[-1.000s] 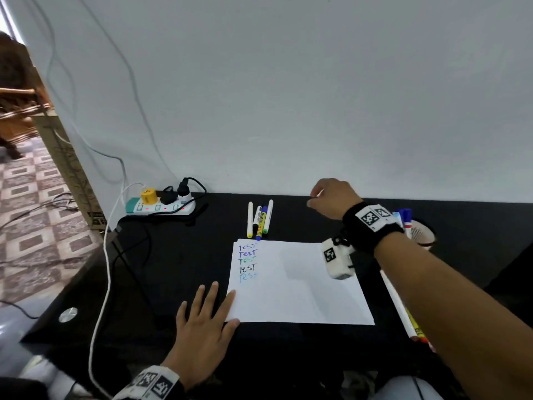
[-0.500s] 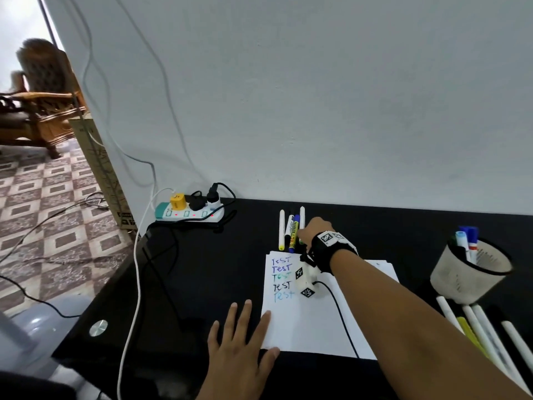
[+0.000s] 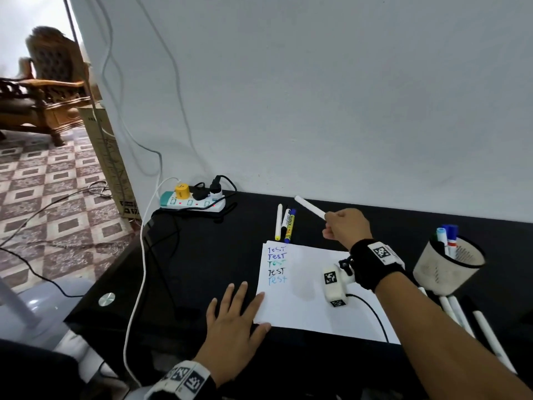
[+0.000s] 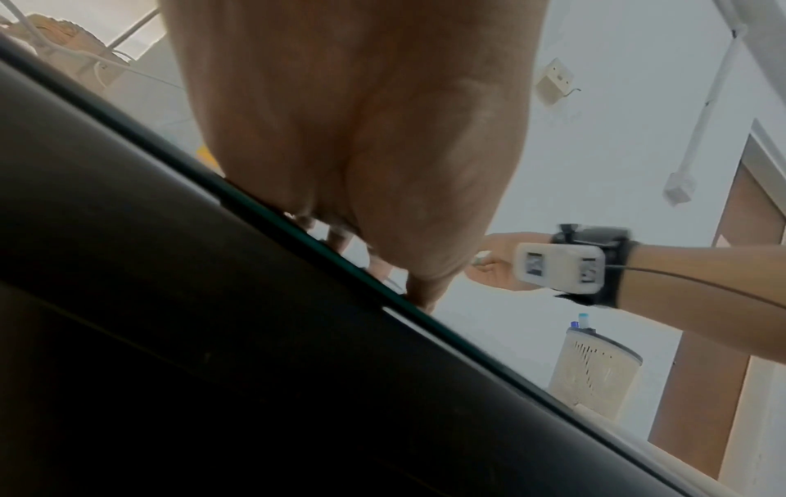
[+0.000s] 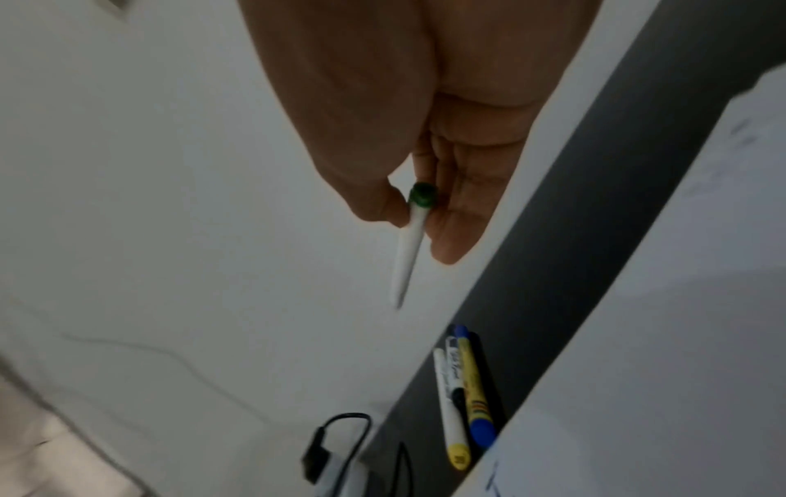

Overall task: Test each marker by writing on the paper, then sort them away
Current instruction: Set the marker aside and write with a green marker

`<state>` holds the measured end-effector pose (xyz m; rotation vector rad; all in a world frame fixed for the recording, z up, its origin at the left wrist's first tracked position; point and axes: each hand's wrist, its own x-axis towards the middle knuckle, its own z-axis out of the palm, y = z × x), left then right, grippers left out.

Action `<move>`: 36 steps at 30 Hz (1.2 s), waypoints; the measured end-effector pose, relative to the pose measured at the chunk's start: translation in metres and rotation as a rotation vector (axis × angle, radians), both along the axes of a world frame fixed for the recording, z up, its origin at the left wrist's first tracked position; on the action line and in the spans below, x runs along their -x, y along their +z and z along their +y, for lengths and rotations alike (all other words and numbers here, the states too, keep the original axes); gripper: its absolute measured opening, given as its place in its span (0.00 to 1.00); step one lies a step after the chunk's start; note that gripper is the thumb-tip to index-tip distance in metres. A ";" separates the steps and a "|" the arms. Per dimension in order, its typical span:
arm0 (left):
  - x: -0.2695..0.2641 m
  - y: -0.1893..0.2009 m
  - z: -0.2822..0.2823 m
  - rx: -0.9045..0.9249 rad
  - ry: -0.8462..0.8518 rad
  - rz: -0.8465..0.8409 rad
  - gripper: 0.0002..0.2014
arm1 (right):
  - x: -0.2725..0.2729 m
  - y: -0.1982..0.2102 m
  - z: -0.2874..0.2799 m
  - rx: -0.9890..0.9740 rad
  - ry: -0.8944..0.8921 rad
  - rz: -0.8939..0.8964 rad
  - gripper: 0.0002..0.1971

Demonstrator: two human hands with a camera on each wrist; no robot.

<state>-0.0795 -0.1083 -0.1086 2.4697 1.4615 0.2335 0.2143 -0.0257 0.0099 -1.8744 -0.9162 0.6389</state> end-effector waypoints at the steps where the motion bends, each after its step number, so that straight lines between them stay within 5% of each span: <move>1: 0.000 0.005 0.001 0.036 0.006 -0.013 0.34 | 0.000 0.007 -0.015 -0.033 0.013 -0.039 0.09; 5: 0.007 0.036 0.004 0.182 0.091 -0.315 0.31 | 0.013 0.040 -0.087 -0.169 0.145 0.034 0.06; 9: 0.004 0.084 -0.009 0.136 0.060 -0.565 0.29 | 0.033 0.062 -0.144 -0.166 0.312 0.074 0.06; 13: -0.006 0.124 -0.038 0.119 -0.112 -0.546 0.04 | 0.048 0.066 -0.178 -0.186 0.390 0.150 0.06; 17: -0.010 0.140 -0.066 0.124 -0.193 -0.536 0.13 | 0.070 0.060 -0.197 -0.260 0.391 0.283 0.03; 22: -0.011 0.151 -0.096 0.171 -0.261 -0.602 0.16 | 0.105 0.044 -0.211 -0.215 0.517 0.349 0.14; 24: -0.005 0.152 -0.103 0.275 -0.314 -0.656 0.20 | 0.106 0.043 -0.208 -0.273 0.426 0.412 0.15; 26: 0.008 0.150 -0.105 0.503 -0.305 -0.776 0.22 | 0.083 0.047 -0.198 -0.440 0.181 0.668 0.20; 29: 0.031 0.135 -0.097 0.652 -0.128 -0.921 0.22 | 0.033 0.059 -0.187 -0.584 -0.049 0.796 0.18; 36: 0.029 0.066 -0.036 0.173 0.012 -0.539 0.09 | 0.063 0.010 -0.141 -0.435 0.070 0.702 0.05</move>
